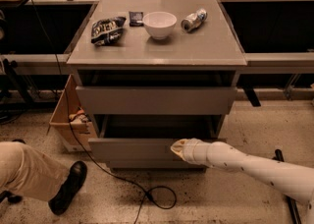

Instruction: Close middle drawer

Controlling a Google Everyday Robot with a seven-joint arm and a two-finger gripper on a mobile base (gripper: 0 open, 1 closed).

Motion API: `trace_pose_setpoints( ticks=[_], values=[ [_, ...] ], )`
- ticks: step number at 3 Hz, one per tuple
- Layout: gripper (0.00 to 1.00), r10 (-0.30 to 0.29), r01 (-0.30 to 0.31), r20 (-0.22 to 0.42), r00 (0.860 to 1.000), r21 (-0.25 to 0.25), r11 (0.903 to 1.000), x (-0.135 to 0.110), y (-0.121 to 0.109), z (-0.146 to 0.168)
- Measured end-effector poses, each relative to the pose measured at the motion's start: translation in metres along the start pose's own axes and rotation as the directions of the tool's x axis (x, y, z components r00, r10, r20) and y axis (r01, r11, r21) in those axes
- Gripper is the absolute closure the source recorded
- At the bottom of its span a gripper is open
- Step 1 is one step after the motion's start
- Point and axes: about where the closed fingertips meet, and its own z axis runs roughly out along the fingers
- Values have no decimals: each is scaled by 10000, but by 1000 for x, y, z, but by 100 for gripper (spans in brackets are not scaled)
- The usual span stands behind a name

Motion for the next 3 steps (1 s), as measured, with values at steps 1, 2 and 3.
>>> trace_pose_setpoints(
  ticks=[1, 2, 3],
  values=[
    [100, 104, -106, 75, 9999, 300, 9995, -8, -12, 12],
    [100, 207, -217, 238, 9995, 405, 9989, -18, -21, 28],
    [100, 216, -234, 391, 9990, 461, 9987, -29, -28, 43]
  ],
)
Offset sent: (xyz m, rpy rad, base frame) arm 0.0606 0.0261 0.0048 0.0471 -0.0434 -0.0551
